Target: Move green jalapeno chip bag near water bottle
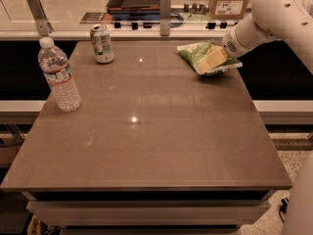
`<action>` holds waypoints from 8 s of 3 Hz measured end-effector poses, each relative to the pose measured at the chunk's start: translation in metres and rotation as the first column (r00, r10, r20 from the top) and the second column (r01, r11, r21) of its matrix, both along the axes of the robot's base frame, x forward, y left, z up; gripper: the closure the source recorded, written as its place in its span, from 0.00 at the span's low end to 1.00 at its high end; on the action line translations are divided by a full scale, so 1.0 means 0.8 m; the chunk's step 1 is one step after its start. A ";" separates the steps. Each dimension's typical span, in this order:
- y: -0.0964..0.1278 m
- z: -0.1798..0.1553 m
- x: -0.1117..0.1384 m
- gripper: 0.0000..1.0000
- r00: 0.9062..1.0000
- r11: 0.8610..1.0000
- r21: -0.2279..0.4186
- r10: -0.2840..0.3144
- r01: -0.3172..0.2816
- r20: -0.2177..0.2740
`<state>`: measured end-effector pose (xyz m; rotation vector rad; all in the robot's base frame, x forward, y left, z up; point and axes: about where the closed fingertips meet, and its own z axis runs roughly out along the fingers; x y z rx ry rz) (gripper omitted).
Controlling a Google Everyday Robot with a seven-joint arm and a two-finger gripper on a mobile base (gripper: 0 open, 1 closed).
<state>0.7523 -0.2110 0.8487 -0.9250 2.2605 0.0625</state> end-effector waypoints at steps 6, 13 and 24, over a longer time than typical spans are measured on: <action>0.009 -0.019 0.008 1.00 1.000 1.000 -0.002 0.011 -0.011 -0.016; 0.006 0.037 -0.025 1.00 0.998 0.997 0.042 0.059 -0.058 -0.010; 0.264 0.078 -0.250 1.00 0.943 0.932 0.156 0.333 -0.328 -0.011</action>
Offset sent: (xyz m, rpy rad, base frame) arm 0.0042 -0.0009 -0.0018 -0.0030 -0.0032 -0.0013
